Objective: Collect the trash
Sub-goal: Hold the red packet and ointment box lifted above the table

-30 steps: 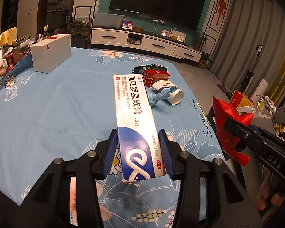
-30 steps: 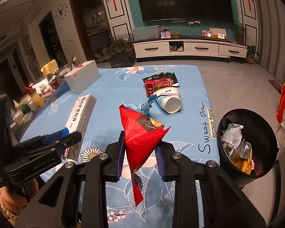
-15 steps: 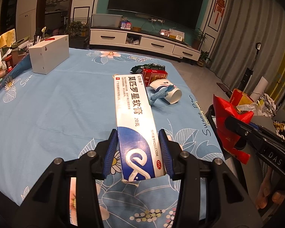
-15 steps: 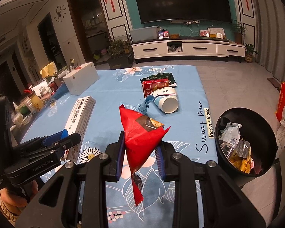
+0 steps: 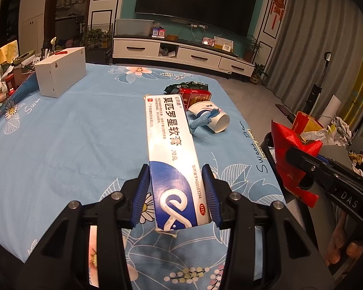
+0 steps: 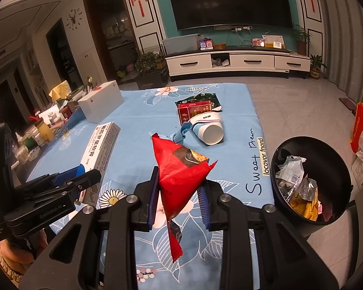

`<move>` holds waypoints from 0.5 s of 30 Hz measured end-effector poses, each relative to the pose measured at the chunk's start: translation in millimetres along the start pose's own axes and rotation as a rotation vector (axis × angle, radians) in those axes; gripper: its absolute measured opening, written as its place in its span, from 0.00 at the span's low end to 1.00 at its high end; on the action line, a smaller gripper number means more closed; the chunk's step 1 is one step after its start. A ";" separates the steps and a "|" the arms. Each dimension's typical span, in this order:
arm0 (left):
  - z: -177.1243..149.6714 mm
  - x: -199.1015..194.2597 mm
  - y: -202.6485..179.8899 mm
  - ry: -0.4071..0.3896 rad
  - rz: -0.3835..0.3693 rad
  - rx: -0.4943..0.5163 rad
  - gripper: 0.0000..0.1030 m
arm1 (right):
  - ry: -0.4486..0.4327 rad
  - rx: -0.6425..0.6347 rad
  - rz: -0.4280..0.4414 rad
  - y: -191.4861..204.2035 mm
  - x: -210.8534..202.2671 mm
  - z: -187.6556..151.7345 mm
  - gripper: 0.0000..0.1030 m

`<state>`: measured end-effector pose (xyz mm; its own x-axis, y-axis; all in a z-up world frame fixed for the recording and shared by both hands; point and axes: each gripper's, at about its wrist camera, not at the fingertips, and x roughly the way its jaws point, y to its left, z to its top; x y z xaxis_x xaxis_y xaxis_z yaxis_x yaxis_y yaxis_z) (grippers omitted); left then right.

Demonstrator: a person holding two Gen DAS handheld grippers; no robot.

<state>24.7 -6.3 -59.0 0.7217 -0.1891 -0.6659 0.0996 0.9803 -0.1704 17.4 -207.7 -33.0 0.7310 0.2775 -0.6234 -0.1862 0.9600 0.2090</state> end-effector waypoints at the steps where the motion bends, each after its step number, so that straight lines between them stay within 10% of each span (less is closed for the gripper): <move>1: 0.7 0.2 -0.5 0.000 0.000 0.003 0.44 | -0.001 0.003 0.000 -1.3 0.0 0.0 0.29; 15: 5.7 2.1 -14.6 -0.005 -0.003 0.043 0.44 | -0.016 0.040 -0.012 -17.8 -1.7 -1.0 0.29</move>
<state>28.6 -20.7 -53.8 0.7249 -0.1922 -0.6615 0.1315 0.9812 -0.1411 18.8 -225.2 -36.3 0.7437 0.2646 -0.6139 -0.1511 0.9611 0.2312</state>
